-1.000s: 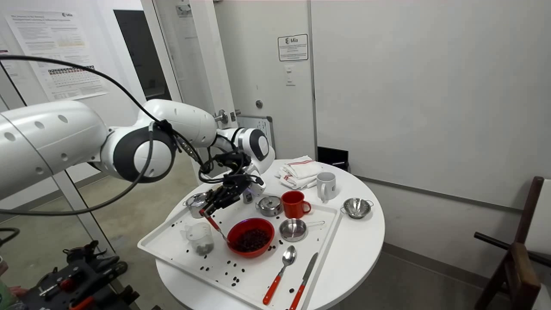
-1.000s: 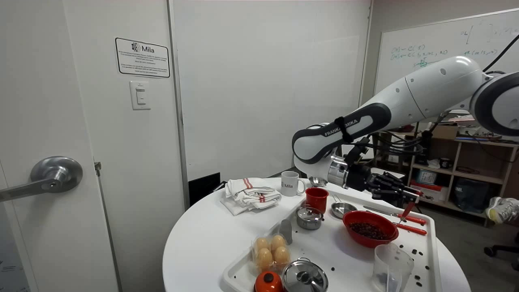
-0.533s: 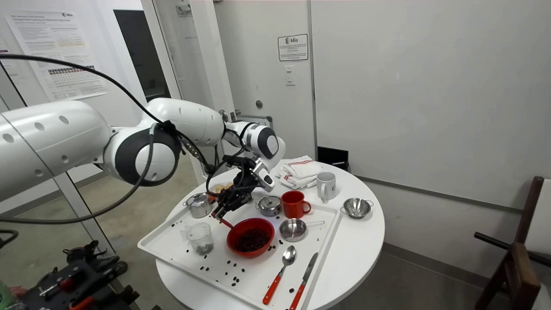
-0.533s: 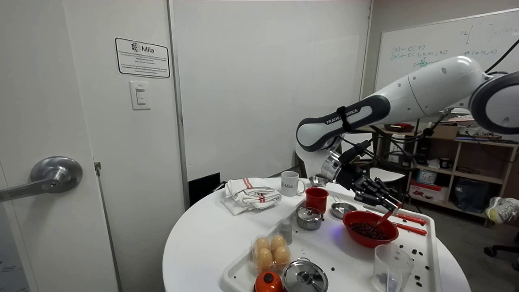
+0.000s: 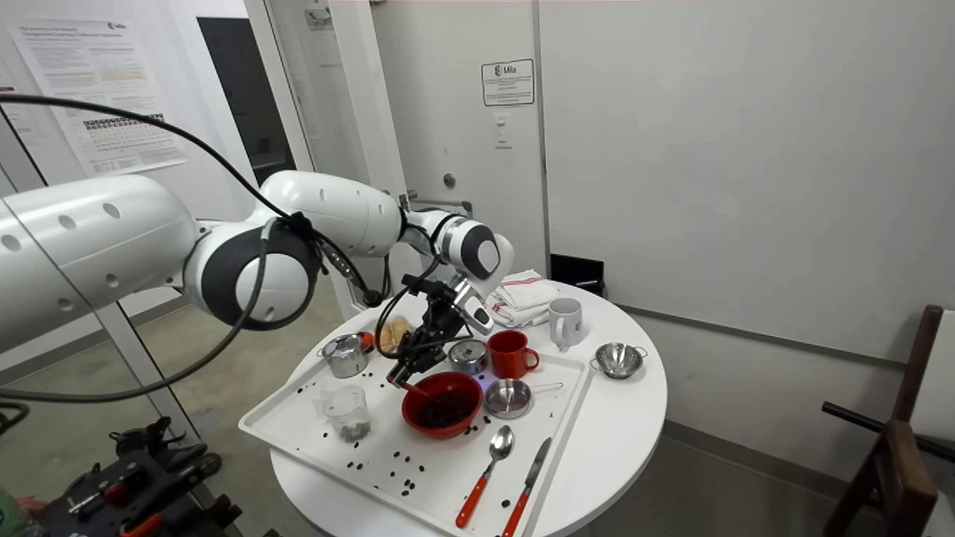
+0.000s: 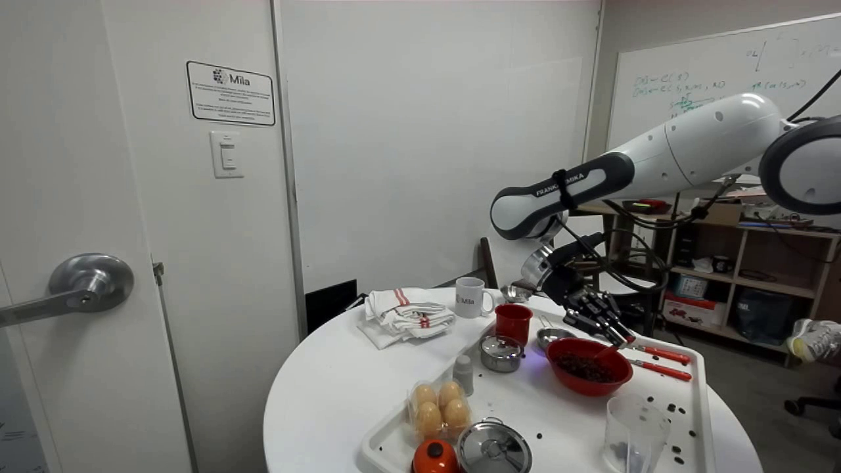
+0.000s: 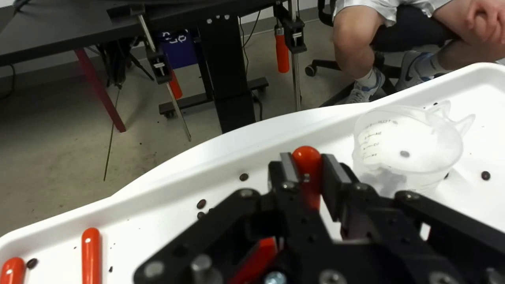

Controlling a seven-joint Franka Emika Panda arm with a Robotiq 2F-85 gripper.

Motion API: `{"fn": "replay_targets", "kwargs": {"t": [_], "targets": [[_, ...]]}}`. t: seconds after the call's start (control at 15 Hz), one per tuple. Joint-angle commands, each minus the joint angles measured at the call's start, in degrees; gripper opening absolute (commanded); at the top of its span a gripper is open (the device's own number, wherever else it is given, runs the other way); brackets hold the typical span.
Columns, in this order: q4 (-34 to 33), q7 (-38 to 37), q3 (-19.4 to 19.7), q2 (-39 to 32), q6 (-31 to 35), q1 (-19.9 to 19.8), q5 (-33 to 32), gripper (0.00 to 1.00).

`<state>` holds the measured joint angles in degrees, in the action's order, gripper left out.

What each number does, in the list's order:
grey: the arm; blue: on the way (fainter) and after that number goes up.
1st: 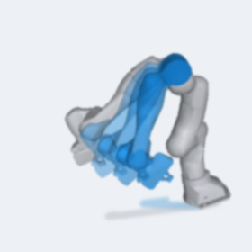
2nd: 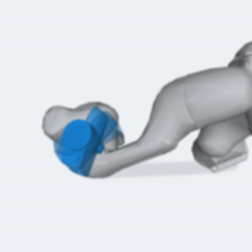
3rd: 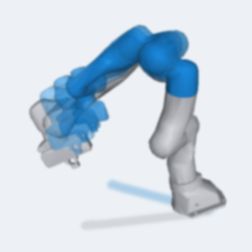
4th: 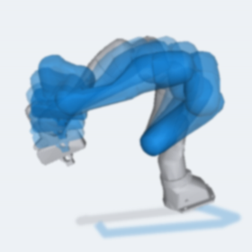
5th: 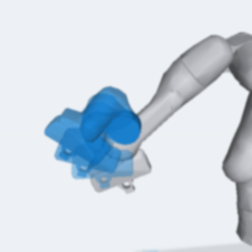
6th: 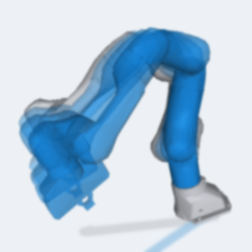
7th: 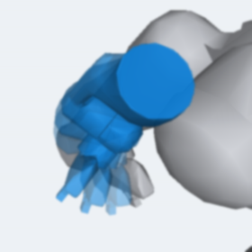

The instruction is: Use the fork to mix the contents in the bowl

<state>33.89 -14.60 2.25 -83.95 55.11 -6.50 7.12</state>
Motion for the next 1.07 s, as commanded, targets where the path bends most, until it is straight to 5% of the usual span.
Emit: {"fn": "replay_targets", "kwargs": {"t": [0.0,0.47,1.0], "targets": [[1.5,-1.2,-0.5,0.0,0.3,-2.0,1.2,0.08],[5.5,0.0,-0.3,-0.1,-2.7,-2.4,0.4,0.08],[6.1,1.7,-0.5,-0.2,-8.1,5.5,-2.5,0.08]]}}
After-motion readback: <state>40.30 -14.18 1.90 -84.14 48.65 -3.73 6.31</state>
